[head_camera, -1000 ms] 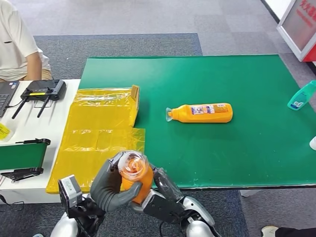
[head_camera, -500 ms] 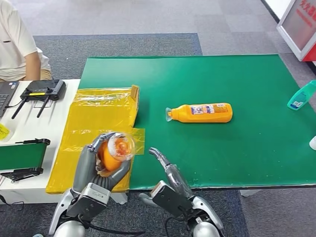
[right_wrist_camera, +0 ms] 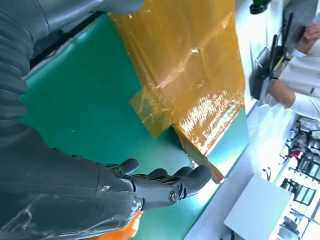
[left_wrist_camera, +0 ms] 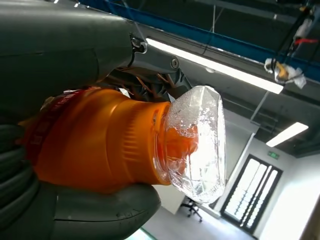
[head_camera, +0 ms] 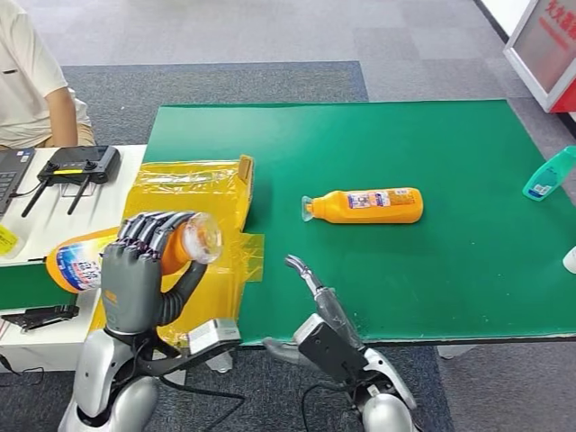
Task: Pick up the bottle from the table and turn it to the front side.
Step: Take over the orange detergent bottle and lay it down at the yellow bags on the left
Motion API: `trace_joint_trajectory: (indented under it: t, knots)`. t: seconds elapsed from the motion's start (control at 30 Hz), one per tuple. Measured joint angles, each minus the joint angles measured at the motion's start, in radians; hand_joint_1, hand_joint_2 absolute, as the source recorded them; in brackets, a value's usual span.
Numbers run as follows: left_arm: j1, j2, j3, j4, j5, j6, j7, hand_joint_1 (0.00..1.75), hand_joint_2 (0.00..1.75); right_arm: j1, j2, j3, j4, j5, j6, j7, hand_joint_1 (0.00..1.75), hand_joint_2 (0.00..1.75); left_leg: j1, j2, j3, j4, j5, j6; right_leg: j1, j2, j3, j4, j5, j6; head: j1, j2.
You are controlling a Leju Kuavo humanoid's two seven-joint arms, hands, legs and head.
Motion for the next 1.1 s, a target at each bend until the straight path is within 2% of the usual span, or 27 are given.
trace_joint_trajectory:
  t: [0.23, 0.47, 0.73, 0.9, 1.1]
  knots:
    - [-0.100, 0.039, 0.025, 0.169, -0.096, -0.010, 0.049, 1.75, 1.75, -0.017, 0.000, -0.004, 0.000, -0.028, 0.014, -0.015, 0.00, 1.75, 0.000, 0.000, 0.000, 0.000, 0.000, 0.000, 0.000, 0.000, 0.000, 0.000, 0.000, 0.000, 0.000, 0.000]
    - [-0.235, 0.126, -0.014, 0.429, -0.172, 0.005, 0.209, 1.75, 1.75, -0.030, -0.003, -0.010, -0.008, -0.066, 0.010, -0.035, 0.00, 1.75, 0.000, 0.000, 0.000, 0.000, 0.001, -0.001, 0.000, 0.000, -0.001, 0.000, 0.001, -0.001, 0.000, 0.000]
    - [-0.283, 0.172, -0.053, 0.555, -0.175, 0.003, 0.230, 1.75, 1.75, -0.032, -0.006, -0.025, -0.017, -0.080, 0.008, -0.036, 0.00, 1.75, 0.000, 0.000, 0.000, 0.000, 0.001, -0.001, 0.000, 0.001, -0.001, 0.000, 0.001, -0.001, 0.000, 0.000]
    - [-0.305, 0.177, -0.074, 0.646, -0.175, -0.009, 0.243, 1.75, 1.75, -0.030, -0.007, -0.066, -0.030, -0.111, 0.018, -0.044, 0.00, 1.75, 0.000, 0.000, 0.000, 0.000, 0.001, -0.001, 0.000, 0.001, -0.001, 0.000, 0.001, -0.001, 0.000, 0.000]
    - [-0.337, 0.130, -0.075, 0.792, -0.175, -0.009, 0.230, 1.75, 1.75, -0.029, -0.007, -0.095, -0.028, -0.113, 0.043, -0.066, 0.00, 1.75, 0.000, 0.000, 0.000, 0.000, 0.001, -0.001, 0.000, 0.001, -0.001, 0.000, 0.001, -0.001, 0.000, 0.000]
